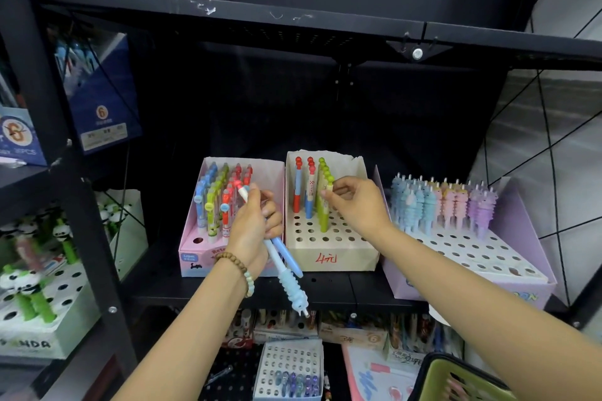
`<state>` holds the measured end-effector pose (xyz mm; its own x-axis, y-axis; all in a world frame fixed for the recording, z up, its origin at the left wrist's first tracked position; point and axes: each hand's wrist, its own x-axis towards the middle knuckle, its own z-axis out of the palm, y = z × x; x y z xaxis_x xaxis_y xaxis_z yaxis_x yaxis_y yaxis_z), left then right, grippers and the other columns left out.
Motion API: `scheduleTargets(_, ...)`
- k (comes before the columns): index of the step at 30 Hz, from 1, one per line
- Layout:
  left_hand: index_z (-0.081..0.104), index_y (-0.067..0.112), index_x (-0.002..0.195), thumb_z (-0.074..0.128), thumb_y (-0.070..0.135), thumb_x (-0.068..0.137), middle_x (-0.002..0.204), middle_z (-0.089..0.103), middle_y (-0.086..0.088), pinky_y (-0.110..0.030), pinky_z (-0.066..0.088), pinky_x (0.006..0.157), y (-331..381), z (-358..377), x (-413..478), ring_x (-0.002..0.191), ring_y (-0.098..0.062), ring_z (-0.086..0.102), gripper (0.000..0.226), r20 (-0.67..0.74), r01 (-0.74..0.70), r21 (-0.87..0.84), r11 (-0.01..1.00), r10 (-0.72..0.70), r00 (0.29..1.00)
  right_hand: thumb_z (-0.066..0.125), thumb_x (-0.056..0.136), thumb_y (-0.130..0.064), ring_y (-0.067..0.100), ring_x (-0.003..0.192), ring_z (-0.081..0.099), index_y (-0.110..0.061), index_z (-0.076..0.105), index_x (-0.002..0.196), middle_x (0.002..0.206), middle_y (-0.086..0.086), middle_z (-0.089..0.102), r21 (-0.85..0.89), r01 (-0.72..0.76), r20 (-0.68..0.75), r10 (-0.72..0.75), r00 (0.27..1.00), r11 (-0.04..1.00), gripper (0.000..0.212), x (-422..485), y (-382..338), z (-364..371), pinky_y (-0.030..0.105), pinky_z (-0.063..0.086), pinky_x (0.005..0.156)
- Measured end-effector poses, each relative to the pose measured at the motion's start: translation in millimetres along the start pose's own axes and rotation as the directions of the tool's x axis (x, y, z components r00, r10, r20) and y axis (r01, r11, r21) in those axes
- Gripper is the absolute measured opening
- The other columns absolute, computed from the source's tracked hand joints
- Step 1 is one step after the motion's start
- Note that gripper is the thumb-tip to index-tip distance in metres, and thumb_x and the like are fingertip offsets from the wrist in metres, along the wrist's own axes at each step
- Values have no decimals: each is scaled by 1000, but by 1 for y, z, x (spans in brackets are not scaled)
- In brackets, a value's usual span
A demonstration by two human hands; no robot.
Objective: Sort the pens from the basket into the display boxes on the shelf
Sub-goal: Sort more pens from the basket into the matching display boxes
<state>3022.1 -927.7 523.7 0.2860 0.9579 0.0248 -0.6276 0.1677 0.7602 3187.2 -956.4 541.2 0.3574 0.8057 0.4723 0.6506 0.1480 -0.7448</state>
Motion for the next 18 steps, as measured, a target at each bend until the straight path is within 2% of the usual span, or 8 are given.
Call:
scheduleTargets(2, 50, 16, 75, 36, 43, 98, 44, 32, 11, -13, 23, 30, 1, 4, 1, 32, -1, 24, 39, -7, -35, -41, 999, 35, 999, 69, 84, -34, 7, 72, 51, -13, 55, 93, 82, -4, 53, 23, -72, -41, 72, 997, 997, 27, -14, -5, -5, 15, 47, 65)
scheduleTargets(4, 50, 16, 74, 36, 44, 98, 44, 32, 11, -13, 23, 30, 1, 10, 2, 32, -1, 25, 39, -27, -74, -93, 993, 72, 997, 60, 86, -46, 7, 67, 57, -17, 55, 92, 83, -1, 57, 148, -244, 194, 214, 958, 959, 31, -37, -8, -10, 21, 54, 63)
scheduleTargets(6, 49, 16, 73, 36, 44, 99, 44, 32, 11, -14, 24, 29, -2, 21, 2, 32, -2, 25, 39, -74, -103, -140, 985, 94, 993, 53, 88, -51, 10, 74, 66, -18, 63, 95, 88, 3, 67, 209, -456, 528, 292, 797, 865, 35, -61, -7, -16, 25, 58, 67)
scheduleTargets(8, 46, 16, 73, 35, 41, 100, 44, 31, 11, -15, 25, 31, -9, 33, 0, 32, -2, 25, 38, -125, -129, -143, 981, 112, 986, 57, 90, -43, 15, 84, 69, -18, 64, 105, 98, 4, 72, 239, -560, 682, 273, 678, 793, 30, -77, -1, -27, 25, 58, 70)
scheduleTargets(9, 45, 15, 73, 35, 38, 101, 45, 31, 10, -15, 25, 32, -14, 39, 0, 33, -3, 25, 37, -137, -141, -129, 982, 123, 983, 61, 89, -34, 15, 84, 70, -16, 62, 109, 99, 5, 73, 264, -572, 687, 265, 677, 776, 27, -81, 2, -34, 23, 57, 68)
scheduleTargets(12, 43, 14, 73, 36, 26, 102, 48, 32, 9, -16, 29, 36, -25, 49, 0, 37, -4, 28, 32, -88, -139, -80, 987, 131, 987, 67, 85, -14, 12, 71, 68, -9, 60, 106, 89, 5, 75, 372, -567, 539, 326, 776, 735, 23, -81, 14, -58, 19, 55, 59)
scheduleTargets(15, 49, 13, 77, 36, 27, 102, 53, 39, 7, -16, 34, 39, -33, 52, 1, 41, -5, 34, 31, 64, -101, 139, 985, 92, 994, 68, 83, -16, 11, 69, 68, -5, 65, 102, 88, 7, 74, 485, -516, 364, 374, 853, 706, 22, -74, 25, -89, 18, 54, 59)
scheduleTargets(18, 56, 11, 83, 37, 31, 101, 55, 44, 6, -14, 32, 39, -46, 55, -4, 42, -4, 33, 32, 164, -51, 351, 935, -8, 986, 68, 82, -23, 10, 72, 68, -10, 68, 96, 84, 1, 72, 562, -436, 200, 396, 896, 703, 19, -66, 33, -122, 18, 54, 61)
